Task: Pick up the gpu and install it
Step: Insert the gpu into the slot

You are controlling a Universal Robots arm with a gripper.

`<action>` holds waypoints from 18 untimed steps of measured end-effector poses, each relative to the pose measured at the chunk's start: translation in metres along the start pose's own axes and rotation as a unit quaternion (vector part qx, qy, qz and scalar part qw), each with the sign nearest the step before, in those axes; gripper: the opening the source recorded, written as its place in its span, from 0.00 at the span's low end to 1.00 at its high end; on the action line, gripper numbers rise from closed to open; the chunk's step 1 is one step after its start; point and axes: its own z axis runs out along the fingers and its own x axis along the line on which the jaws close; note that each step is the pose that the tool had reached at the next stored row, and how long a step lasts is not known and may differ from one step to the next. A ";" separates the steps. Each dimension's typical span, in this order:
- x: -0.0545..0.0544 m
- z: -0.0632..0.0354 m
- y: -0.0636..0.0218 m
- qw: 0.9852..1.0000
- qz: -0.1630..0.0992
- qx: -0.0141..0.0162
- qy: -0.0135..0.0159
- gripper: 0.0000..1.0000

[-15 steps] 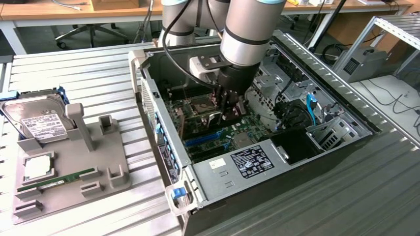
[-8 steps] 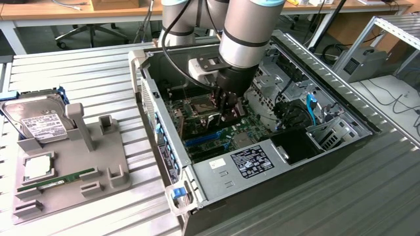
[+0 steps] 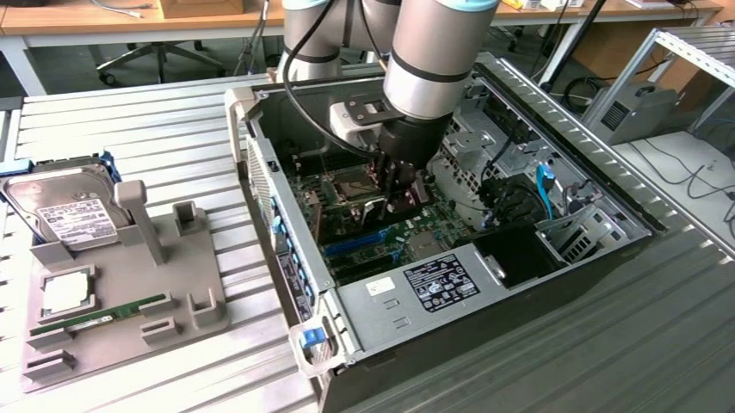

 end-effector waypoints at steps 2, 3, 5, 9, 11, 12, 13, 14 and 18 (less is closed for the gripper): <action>0.000 0.0000 0.0000 1.000 0.000 0.000 0.000 0.27; 0.000 0.0000 0.0000 1.000 0.000 0.000 0.000 0.27; 0.000 0.0000 0.0000 1.000 0.000 0.000 0.000 0.27; 0.000 0.0000 0.0023 1.000 0.000 0.000 0.000 0.27; 0.000 0.0000 0.0035 1.000 0.000 0.000 0.000 0.27; 0.000 0.0000 0.0039 1.000 0.000 0.000 0.000 0.27; 0.000 0.0000 0.0040 1.000 0.000 0.000 0.000 0.27; 0.000 0.0000 0.0040 1.000 0.000 0.000 0.000 0.27; 0.000 0.0013 0.0045 1.000 0.000 0.000 0.000 0.27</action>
